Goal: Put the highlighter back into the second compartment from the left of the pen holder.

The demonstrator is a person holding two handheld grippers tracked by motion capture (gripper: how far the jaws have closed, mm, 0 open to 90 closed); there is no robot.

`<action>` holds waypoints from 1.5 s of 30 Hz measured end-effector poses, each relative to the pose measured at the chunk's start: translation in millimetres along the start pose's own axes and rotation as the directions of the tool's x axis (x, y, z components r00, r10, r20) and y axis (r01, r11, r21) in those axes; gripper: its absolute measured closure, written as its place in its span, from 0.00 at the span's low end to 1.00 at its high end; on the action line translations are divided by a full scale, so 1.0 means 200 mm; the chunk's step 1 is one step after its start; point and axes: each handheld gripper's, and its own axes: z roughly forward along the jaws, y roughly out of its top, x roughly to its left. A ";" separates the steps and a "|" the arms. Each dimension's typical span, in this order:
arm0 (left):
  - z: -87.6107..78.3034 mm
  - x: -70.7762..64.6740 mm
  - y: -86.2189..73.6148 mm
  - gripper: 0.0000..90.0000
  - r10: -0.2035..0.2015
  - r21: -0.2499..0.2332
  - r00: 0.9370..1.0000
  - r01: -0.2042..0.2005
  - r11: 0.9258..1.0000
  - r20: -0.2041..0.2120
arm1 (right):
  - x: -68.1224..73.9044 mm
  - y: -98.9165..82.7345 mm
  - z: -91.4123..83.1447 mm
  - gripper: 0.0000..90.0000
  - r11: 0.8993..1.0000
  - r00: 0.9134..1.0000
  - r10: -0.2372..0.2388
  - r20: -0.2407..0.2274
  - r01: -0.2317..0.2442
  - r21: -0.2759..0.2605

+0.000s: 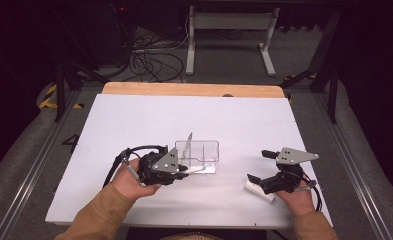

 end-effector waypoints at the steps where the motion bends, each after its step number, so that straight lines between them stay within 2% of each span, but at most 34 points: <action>1: -0.01 0.00 0.00 0.87 -0.005 -0.017 1.000 0.005 1.000 -0.004 | 0.00 0.00 0.00 0.02 1.000 1.000 0.000 0.000 0.000 0.000; 8: -0.06 0.04 -0.01 0.87 -0.070 -0.114 0.997 0.069 0.991 -0.009 | 0.00 0.00 0.00 0.02 1.000 1.000 -0.001 0.000 0.001 0.002; 18: -0.07 0.08 -0.02 0.87 -0.151 -0.219 0.988 0.154 0.964 0.028 | 0.00 0.00 0.01 0.02 1.000 1.000 0.000 -0.004 0.000 0.006; 23: -0.07 0.10 -0.02 0.87 -0.195 -0.267 0.980 0.195 0.944 0.029 | 0.00 0.00 0.01 0.02 1.000 1.000 -0.002 -0.003 0.002 0.009; 31: -0.08 0.13 -0.02 0.87 -0.268 -0.358 0.962 0.270 0.894 0.056 | 0.00 0.00 0.01 0.02 1.000 1.000 -0.001 -0.005 0.001 0.009; 32: -0.08 0.14 -0.01 0.87 -0.276 -0.362 0.960 0.276 0.890 0.055 | 0.00 0.00 0.01 0.02 1.000 1.000 -0.001 -0.005 0.001 0.009; 34: -0.07 0.14 -0.01 0.87 -0.288 -0.362 0.957 0.283 0.888 0.042 | 0.00 0.00 0.01 0.02 1.000 1.000 -0.001 -0.005 0.001 0.009; 36: -0.06 0.14 -0.01 0.87 -0.306 -0.369 0.951 0.299 0.880 0.039 | 0.00 0.00 0.01 0.02 1.000 1.000 -0.001 -0.005 0.001 0.010; 38: -0.06 0.15 -0.01 0.87 -0.309 -0.384 0.950 0.299 0.874 0.035 | 0.00 0.00 0.01 0.02 1.000 1.000 -0.001 -0.005 0.001 0.010; 40: -0.06 0.14 0.00 0.87 -0.320 -0.402 0.947 0.303 0.864 0.027 | 0.00 0.00 0.01 0.02 1.000 1.000 -0.002 -0.005 0.002 0.010; 43: -0.06 0.15 0.01 0.87 -0.339 -0.433 0.940 0.318 0.844 0.029 | 0.00 0.00 0.01 0.02 1.000 1.000 -0.001 -0.005 0.001 0.011; 45: -0.05 0.15 0.01 0.87 -0.350 -0.446 0.936 0.324 0.835 0.025 | 0.00 0.00 0.01 0.02 1.000 1.000 0.000 -0.005 0.001 0.011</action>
